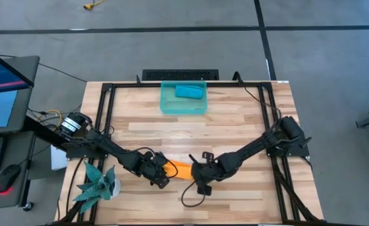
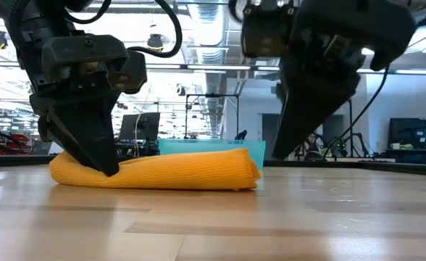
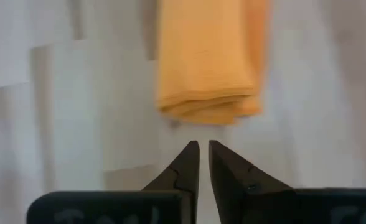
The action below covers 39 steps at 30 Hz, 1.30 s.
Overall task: Roll microfiber towels into tight, uniform cylinder then place into a basket
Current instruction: Put the rolled yellow microfiber cloth into the blue bin
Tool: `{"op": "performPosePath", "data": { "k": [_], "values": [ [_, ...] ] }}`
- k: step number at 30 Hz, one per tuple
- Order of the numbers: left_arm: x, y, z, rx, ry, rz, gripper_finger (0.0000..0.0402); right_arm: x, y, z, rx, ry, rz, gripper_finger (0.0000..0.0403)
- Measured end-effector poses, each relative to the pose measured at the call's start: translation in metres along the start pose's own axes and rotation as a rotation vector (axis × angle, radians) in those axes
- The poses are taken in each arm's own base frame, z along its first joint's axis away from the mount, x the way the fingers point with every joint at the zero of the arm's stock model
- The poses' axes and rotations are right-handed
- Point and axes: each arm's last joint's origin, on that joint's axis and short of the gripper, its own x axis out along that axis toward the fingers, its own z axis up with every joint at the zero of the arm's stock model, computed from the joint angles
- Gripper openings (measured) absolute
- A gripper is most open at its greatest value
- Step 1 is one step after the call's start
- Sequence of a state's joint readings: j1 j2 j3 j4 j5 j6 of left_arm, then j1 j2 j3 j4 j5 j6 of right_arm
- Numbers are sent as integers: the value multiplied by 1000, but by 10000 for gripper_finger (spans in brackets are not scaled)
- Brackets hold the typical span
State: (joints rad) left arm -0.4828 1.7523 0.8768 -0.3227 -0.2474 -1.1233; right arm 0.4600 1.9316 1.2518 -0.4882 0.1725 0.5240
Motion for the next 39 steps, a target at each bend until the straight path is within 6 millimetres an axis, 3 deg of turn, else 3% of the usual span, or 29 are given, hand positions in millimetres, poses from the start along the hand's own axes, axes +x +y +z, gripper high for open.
{"op": "performPosePath", "data": {
  "k": [9,15,20,24,29,33,39],
  "values": [
    [0,0,0,0,-1,-1,119,-63,5,-17,-68,-102,-263,59],
    [0,0,0,-26,-1,-2,119,-120,-18,-23,-37,-233,-475,59],
    [0,0,0,-34,-2,-4,119,-152,-38,-20,67,-317,-501,59],
    [0,-1,0,-34,-3,-5,119,-152,-45,-18,172,-340,-497,59],
    [0,-1,1,-21,-5,-9,119,-115,-50,-32,161,-250,-498,59],
    [0,-1,0,-6,-6,-8,119,-97,-60,-41,210,-119,-464,59],
    [0,-1,1,-1,-20,-6,119,-91,-81,-50,267,-39,-560,59]
  ]
}}
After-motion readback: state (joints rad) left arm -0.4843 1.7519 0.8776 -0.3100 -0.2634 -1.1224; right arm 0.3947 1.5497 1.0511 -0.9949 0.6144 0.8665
